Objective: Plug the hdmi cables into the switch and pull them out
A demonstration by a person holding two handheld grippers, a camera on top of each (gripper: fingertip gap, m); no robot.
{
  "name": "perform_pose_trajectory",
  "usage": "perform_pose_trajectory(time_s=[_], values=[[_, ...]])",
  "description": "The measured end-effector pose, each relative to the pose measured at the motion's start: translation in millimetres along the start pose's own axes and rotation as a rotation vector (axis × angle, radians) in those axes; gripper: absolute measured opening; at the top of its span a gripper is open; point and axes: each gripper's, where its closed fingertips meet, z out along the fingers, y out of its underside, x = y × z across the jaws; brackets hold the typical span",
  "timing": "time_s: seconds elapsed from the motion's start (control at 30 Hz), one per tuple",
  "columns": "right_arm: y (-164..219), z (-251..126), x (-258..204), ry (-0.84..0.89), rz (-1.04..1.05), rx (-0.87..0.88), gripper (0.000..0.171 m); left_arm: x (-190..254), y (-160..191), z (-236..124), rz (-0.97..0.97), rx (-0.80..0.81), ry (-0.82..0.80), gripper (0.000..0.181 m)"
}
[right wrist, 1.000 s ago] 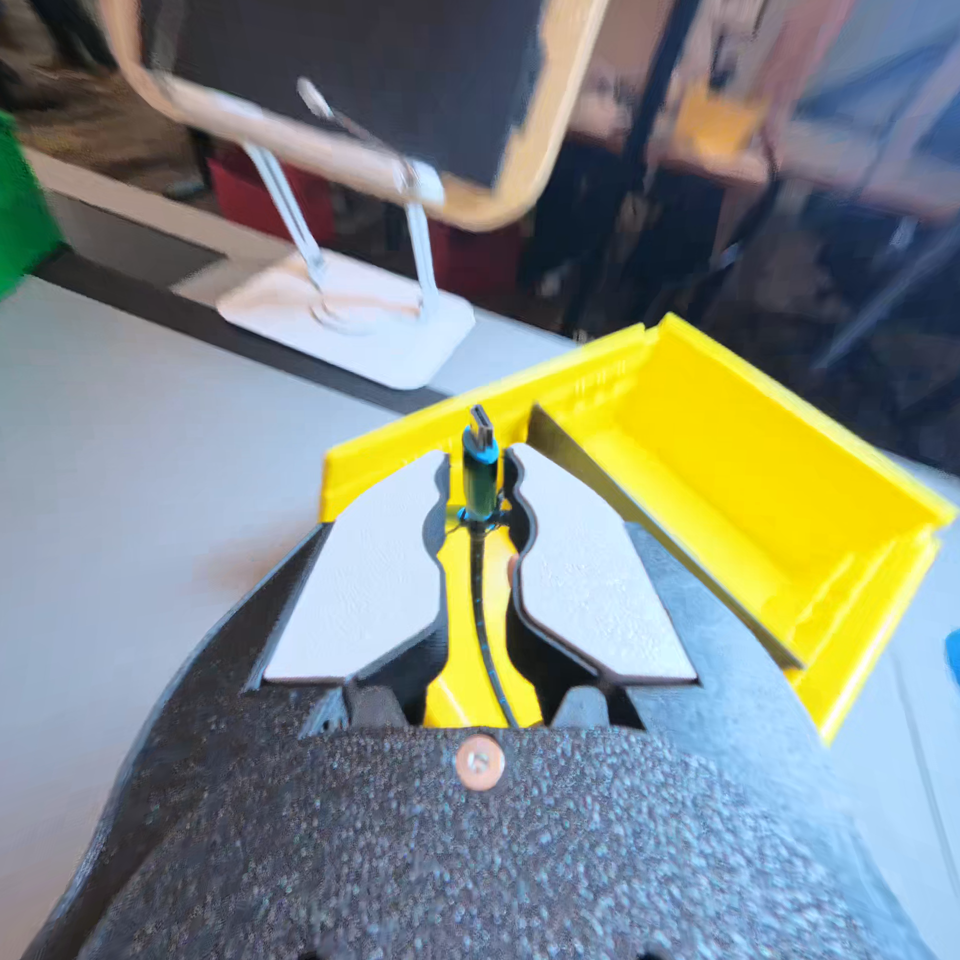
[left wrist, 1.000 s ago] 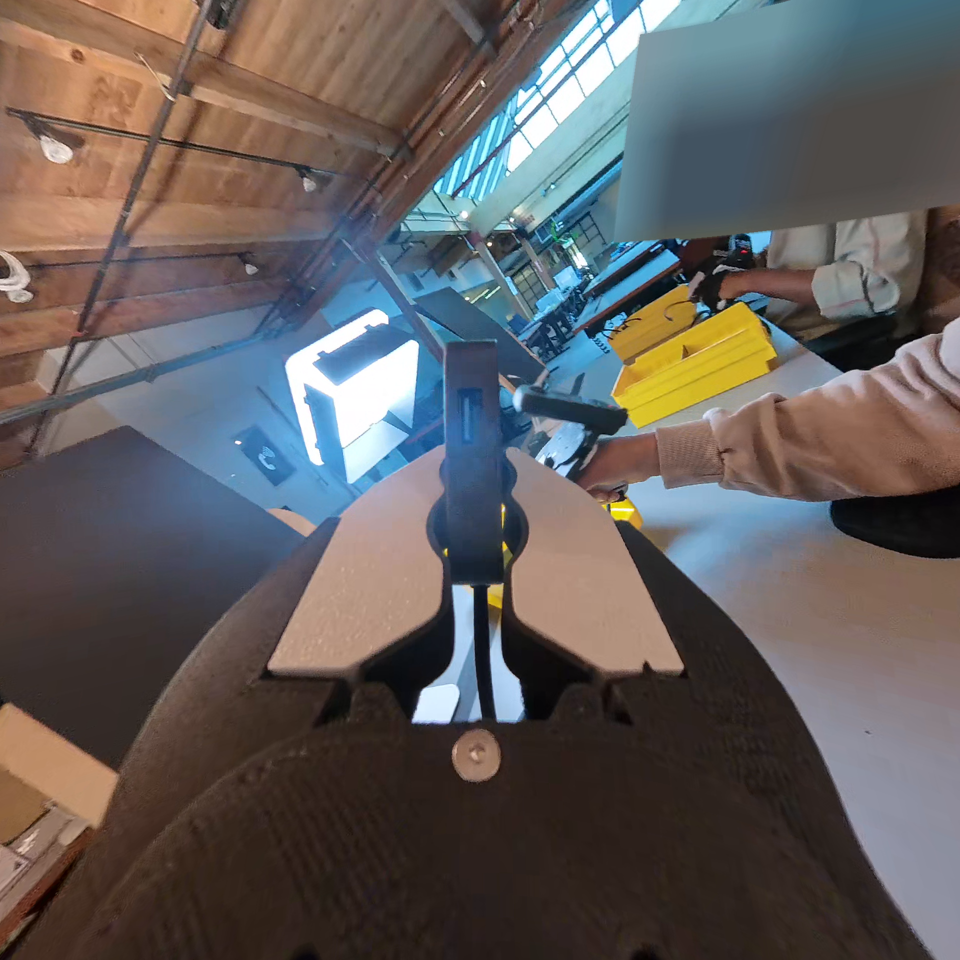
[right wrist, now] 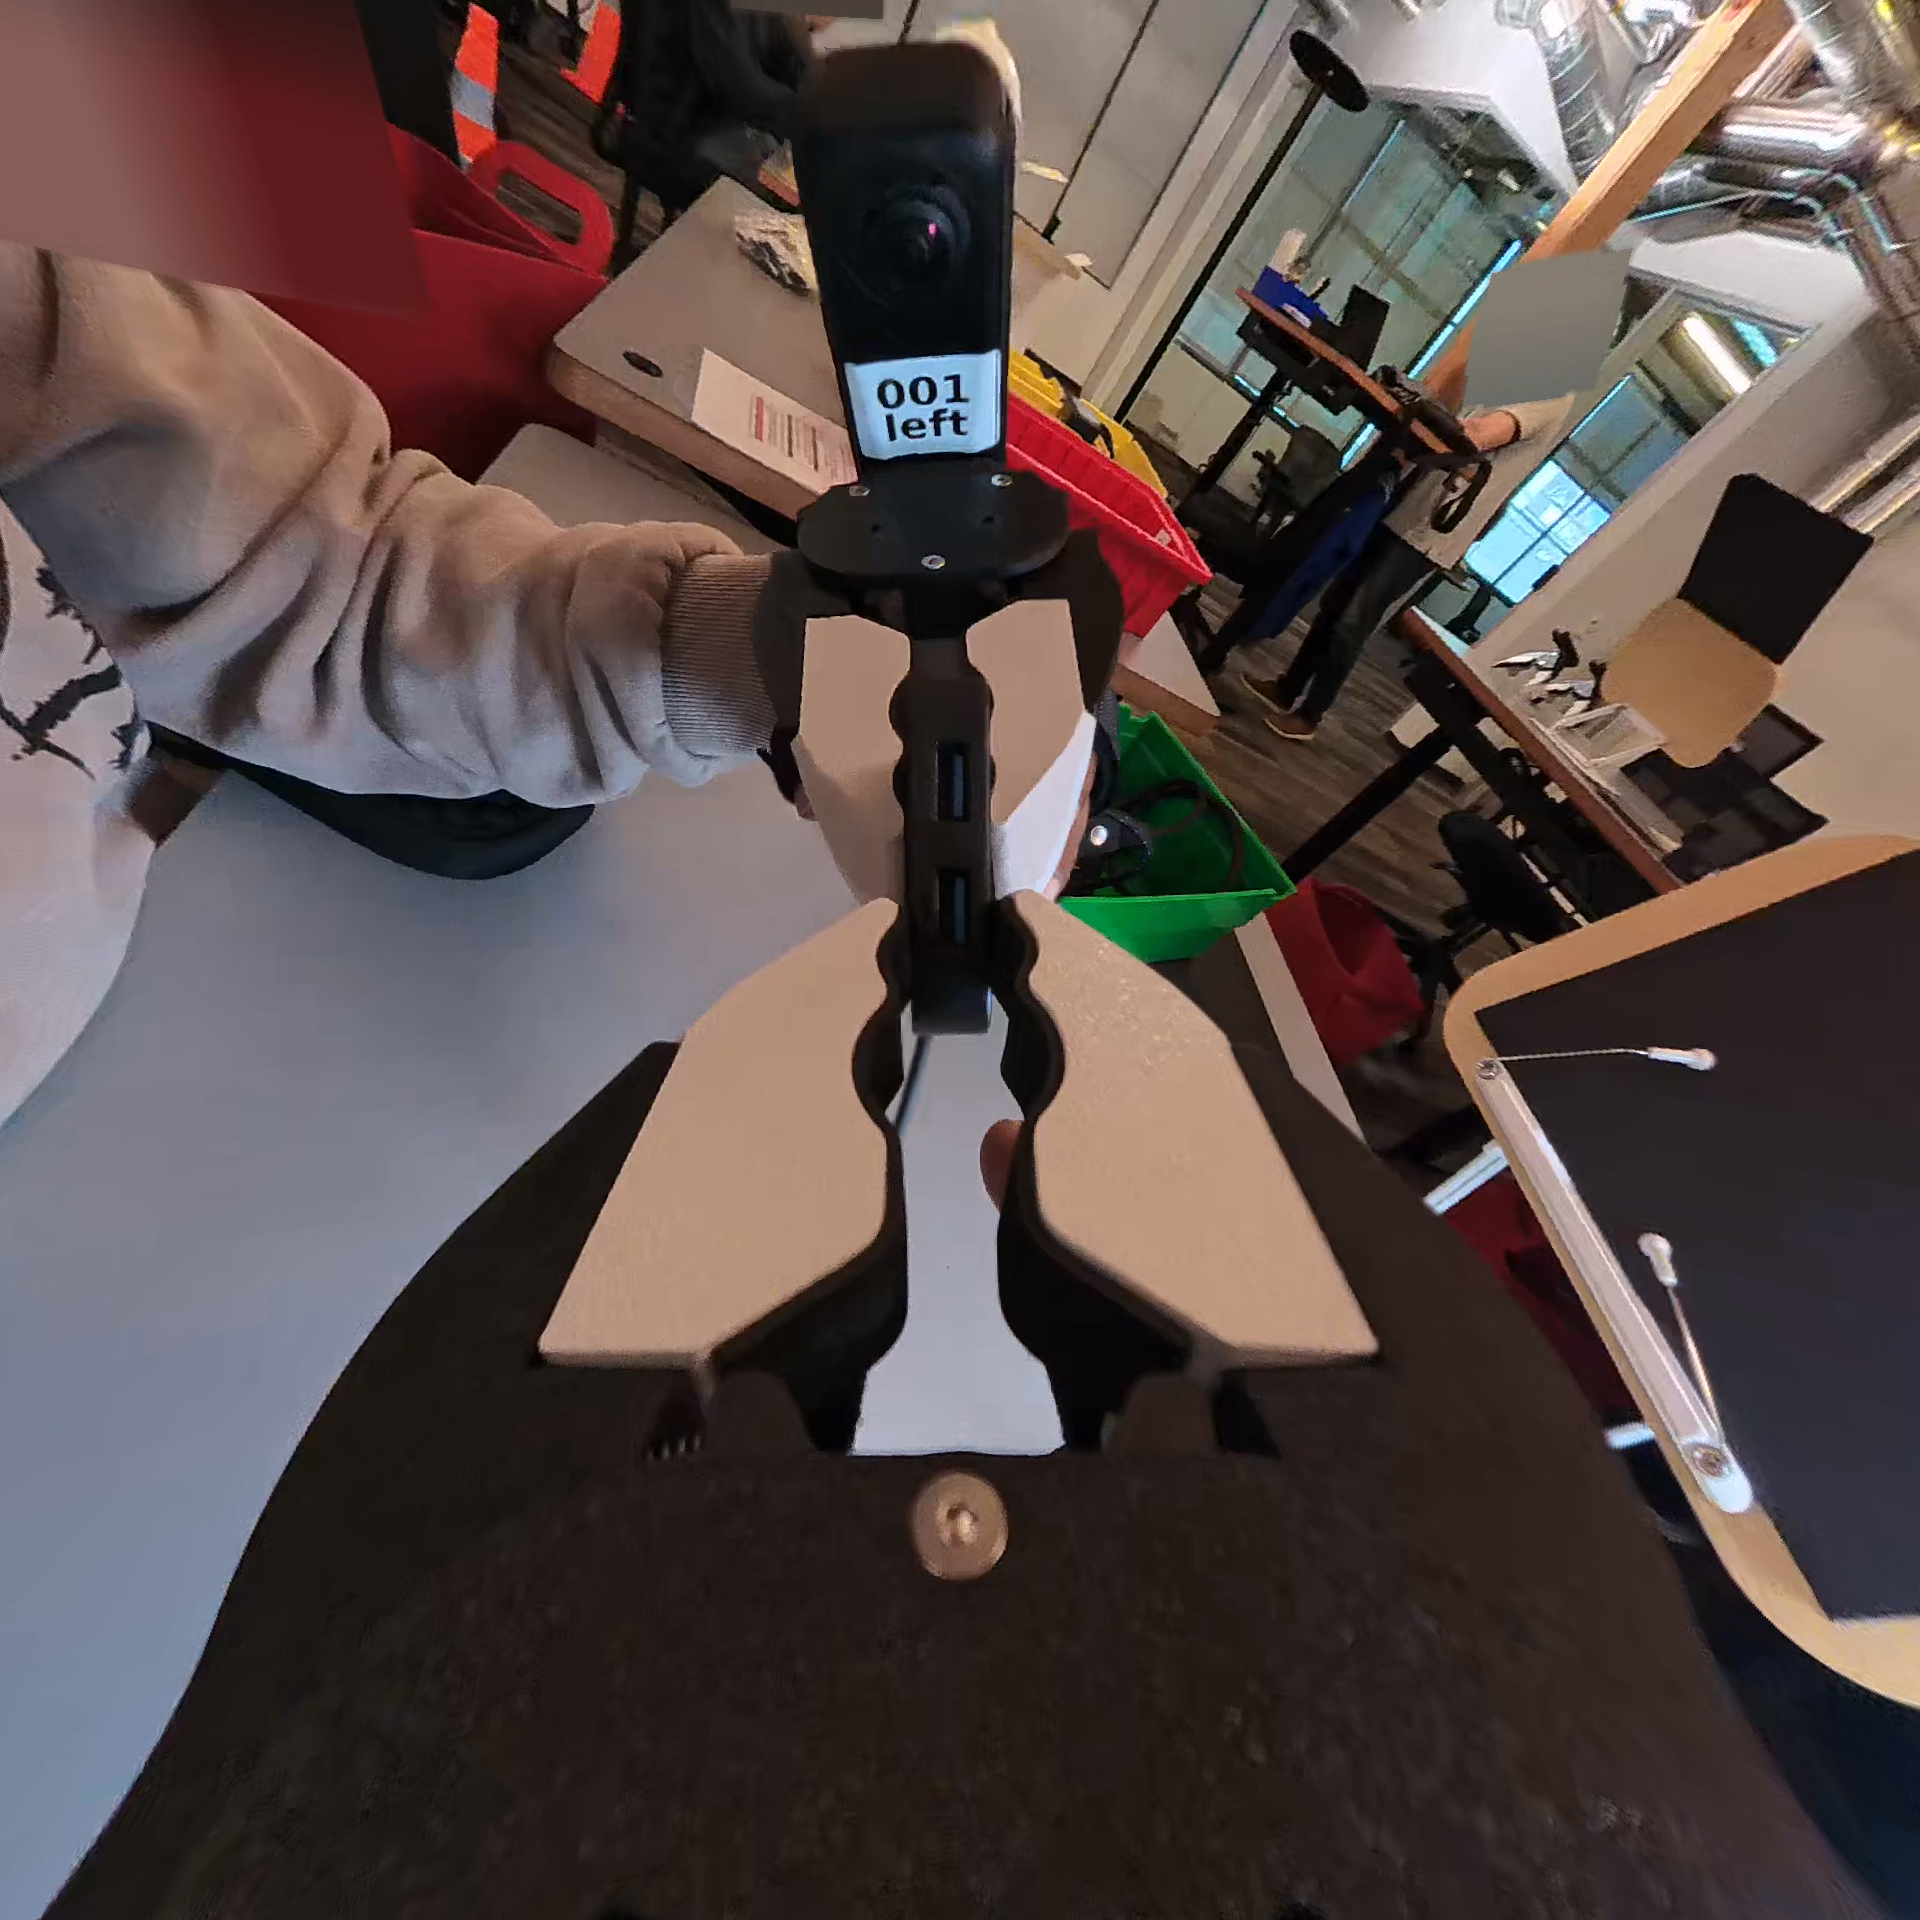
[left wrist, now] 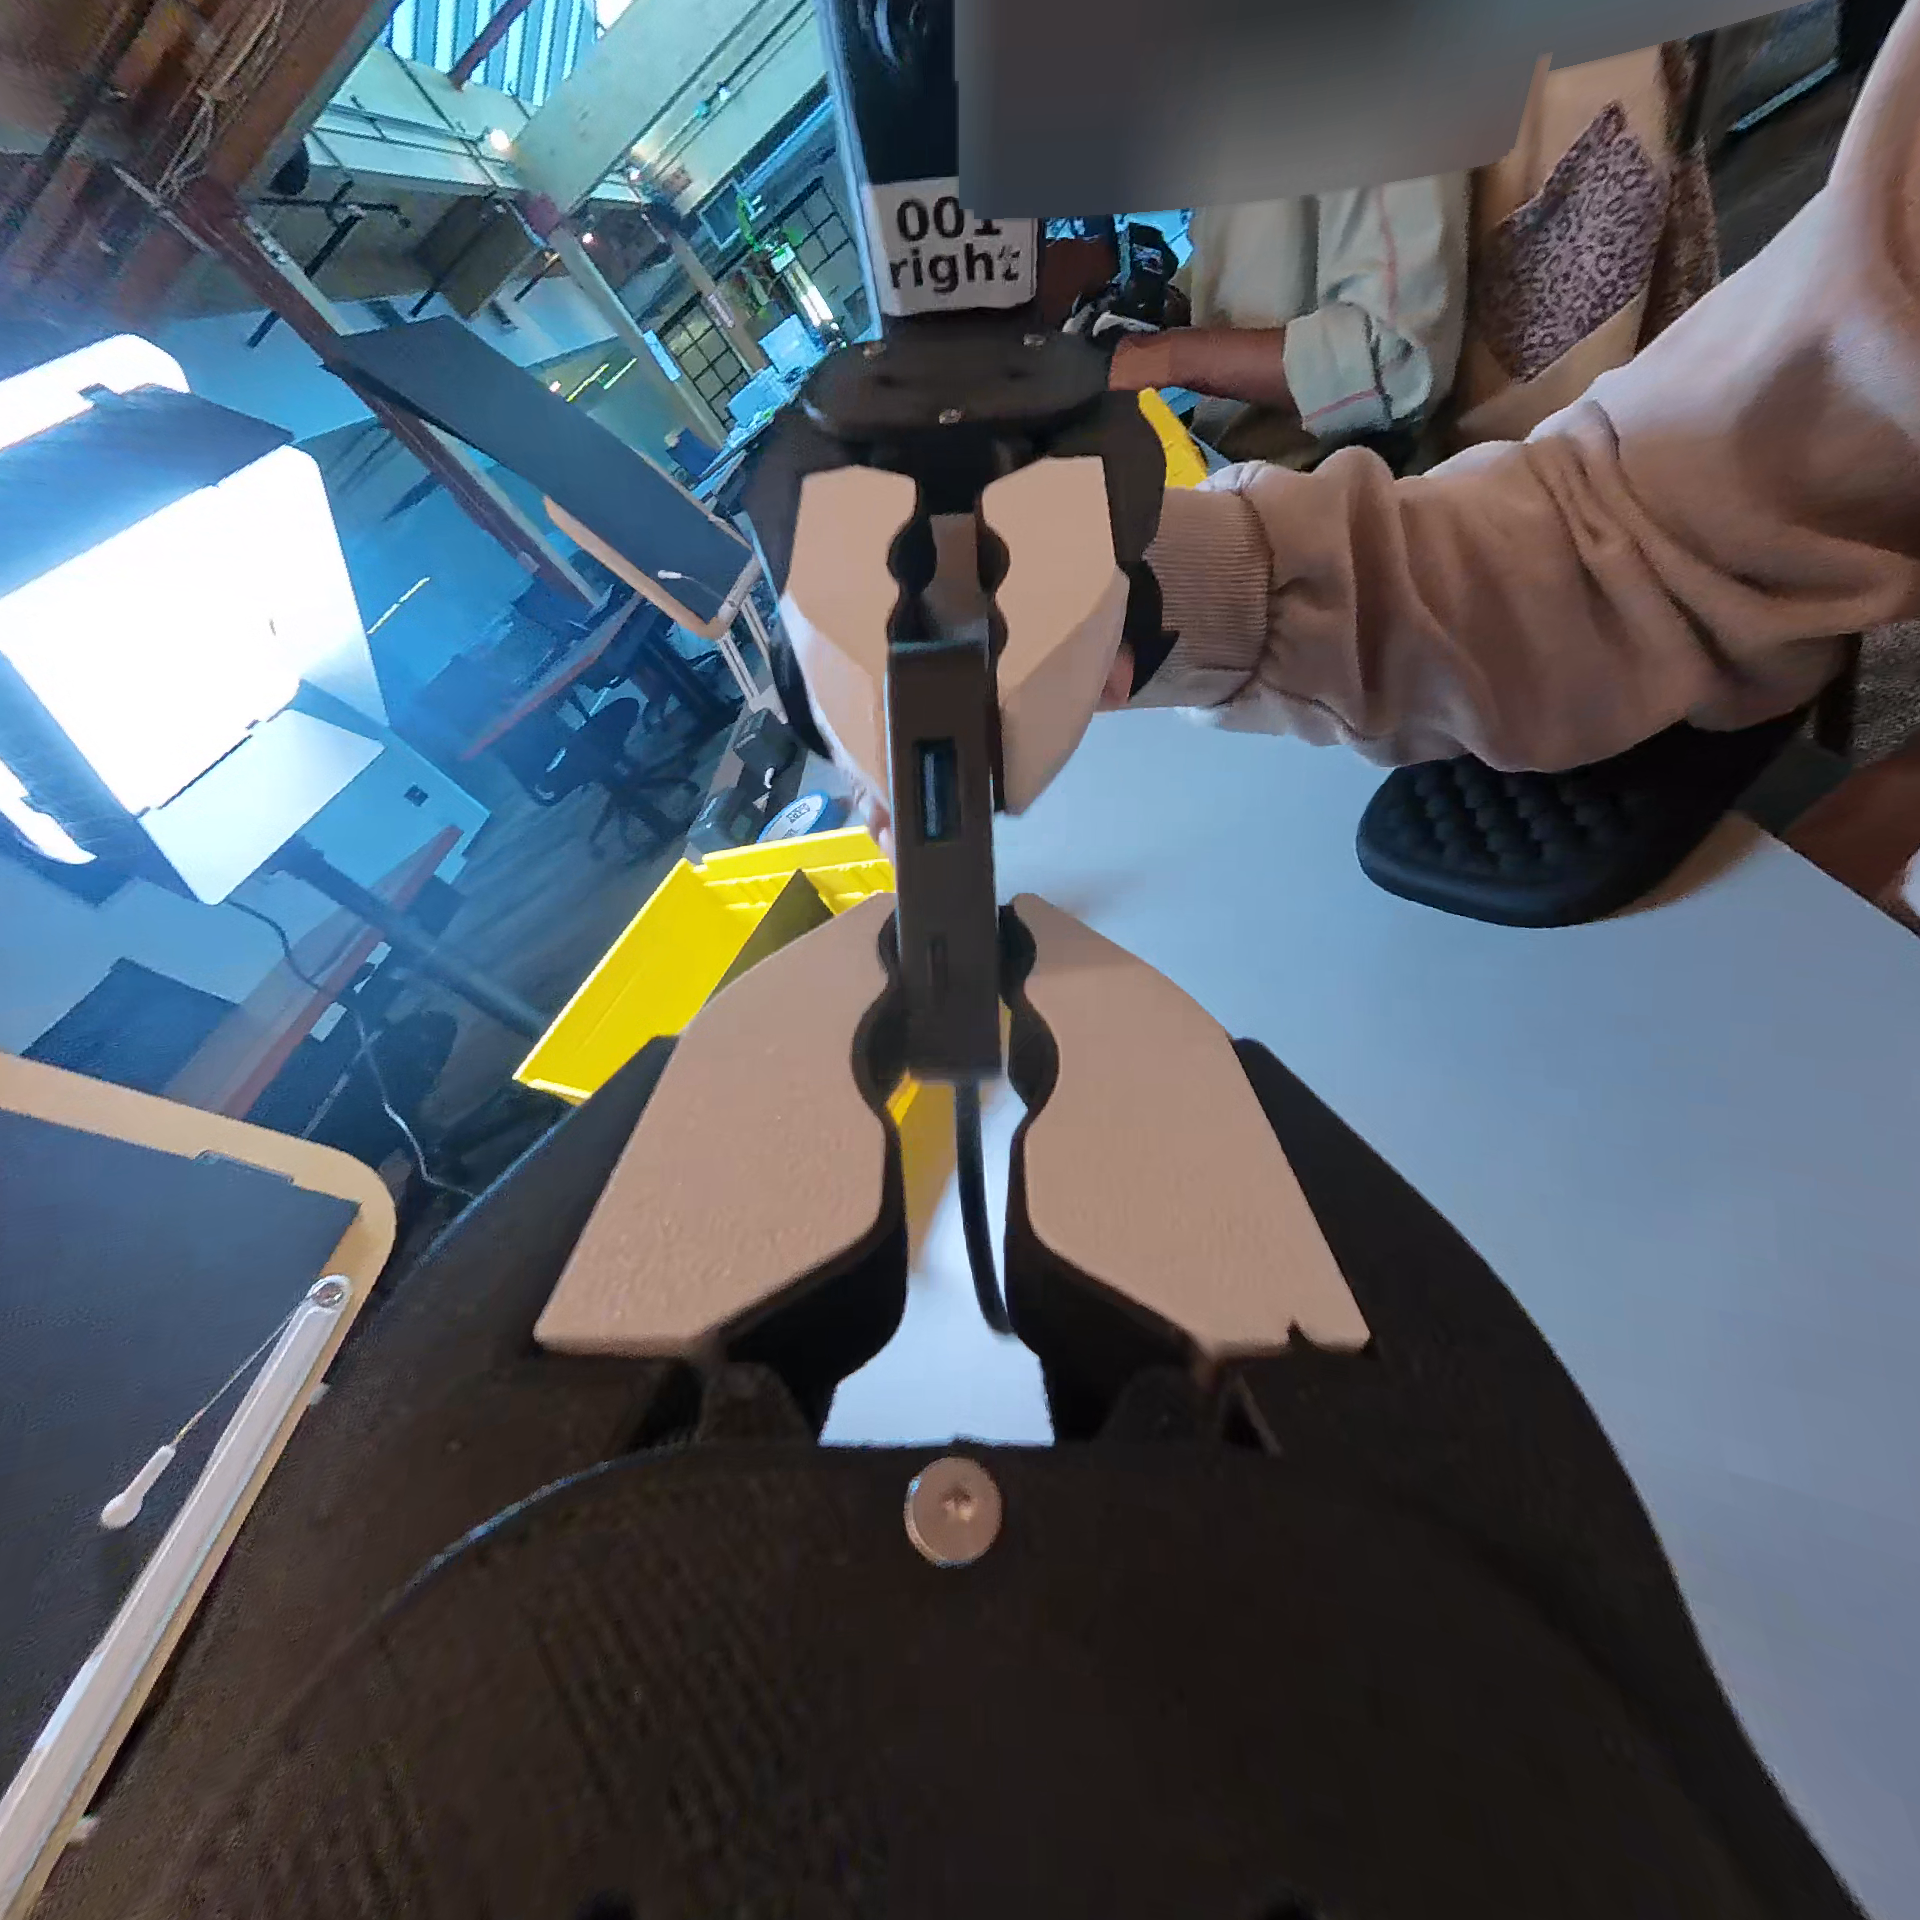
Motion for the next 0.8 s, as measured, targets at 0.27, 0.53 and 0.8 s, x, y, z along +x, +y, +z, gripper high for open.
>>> perform_pose_trajectory(time_s=[0.27, 0.53, 0.8], values=[[0.8, -11.0, 9.8, 0.049, -0.006, -0.001, 0.016, -8.6, -1.7, 0.9, 0.019, -0.012, -0.066, 0.015], [24.3, 0.5, 14.0, 0.109, -0.098, -0.169, 0.015, -13.9, 21.1, 0.6, 0.060, -0.132, -0.093, 0.014], [37.0, -37.0, 62.4, 0.343, -0.099, -0.186, 0.015, -44.9, 12.8, -17.8, 0.011, -0.069, -0.252, 0.016]])
